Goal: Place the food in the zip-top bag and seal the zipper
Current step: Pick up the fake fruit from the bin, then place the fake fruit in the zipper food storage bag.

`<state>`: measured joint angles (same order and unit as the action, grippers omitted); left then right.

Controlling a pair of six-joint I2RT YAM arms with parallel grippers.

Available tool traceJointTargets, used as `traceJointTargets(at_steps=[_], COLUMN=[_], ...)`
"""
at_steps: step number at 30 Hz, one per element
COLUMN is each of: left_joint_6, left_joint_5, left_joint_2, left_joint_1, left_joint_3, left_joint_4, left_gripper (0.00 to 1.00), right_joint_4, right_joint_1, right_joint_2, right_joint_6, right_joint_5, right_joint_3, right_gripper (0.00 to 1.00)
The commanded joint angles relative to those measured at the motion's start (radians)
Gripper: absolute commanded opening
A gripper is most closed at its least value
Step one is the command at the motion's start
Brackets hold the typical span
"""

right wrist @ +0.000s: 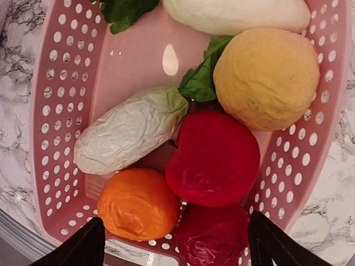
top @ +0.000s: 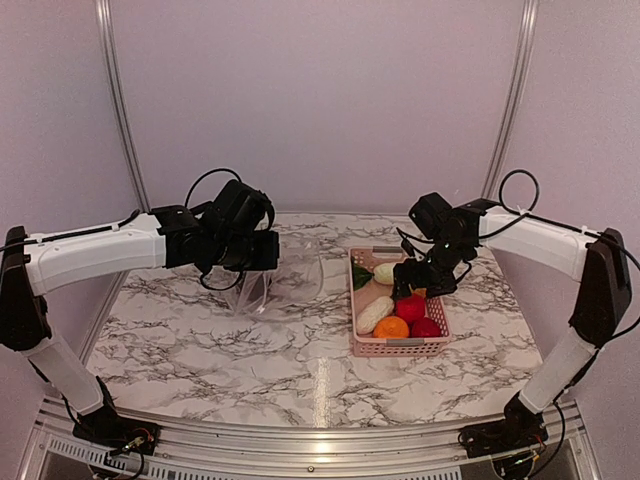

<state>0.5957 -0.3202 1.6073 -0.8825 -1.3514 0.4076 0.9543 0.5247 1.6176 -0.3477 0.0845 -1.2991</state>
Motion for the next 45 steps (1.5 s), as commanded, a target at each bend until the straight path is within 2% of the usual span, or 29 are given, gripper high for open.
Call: traceJointTargets(at_steps=[1, 11, 16, 19, 27, 33, 36, 42, 45], left_joint_6=[0.005, 0.019, 0.025, 0.023, 0.013, -0.014, -0.021, -0.021, -0.008], left_joint_5=[0.014, 0.003, -0.023, -0.031, -0.022, -0.013, -0.013, -0.017, -0.012], left_joint_2=[-0.004, -0.034, -0.036, -0.031, -0.019, 0.005, 0.014, 0.026, 0.036], left_joint_1=[0.005, 0.005, 0.005, 0.004, 0.005, 0.005, 0.006, 0.007, 0.009], left_joint_3=[0.000, 0.031, 0.023, 0.018, 0.004, -0.026, -0.036, -0.043, -0.045], left_joint_4=[0.001, 0.002, 0.036, 0.055, 0.056, 0.060, 0.061, 0.053, 0.043], left_gripper=[0.00, 0.00, 0.00, 0.00, 0.00, 0.00, 0.00, 0.00, 0.00], right_joint_4=[-0.013, -0.072, -0.057, -0.073, -0.080, -0.014, -0.012, -0.026, -0.101], right_joint_1=[-0.026, -0.031, -0.031, -0.032, -0.031, -0.029, 0.007, 0.170, 0.208], right_joint_2=[0.027, 0.133, 0.206, 0.214, 0.181, 0.076, 0.033, 0.035, 0.023], right_joint_6=[-0.021, -0.035, -0.015, -0.020, -0.036, -0.035, -0.022, 0.011, -0.003], right_joint_5=[-0.054, -0.056, -0.174, -0.175, -0.119, -0.112, -0.096, -0.055, 0.003], right_joint_3=[-0.004, -0.033, -0.054, -0.051, -0.047, -0.097, -0.129, -0.300, -0.335], right_gripper=[0.88, 0.89, 0.88, 0.83, 0.58, 0.52, 0.53, 0.52, 0.52])
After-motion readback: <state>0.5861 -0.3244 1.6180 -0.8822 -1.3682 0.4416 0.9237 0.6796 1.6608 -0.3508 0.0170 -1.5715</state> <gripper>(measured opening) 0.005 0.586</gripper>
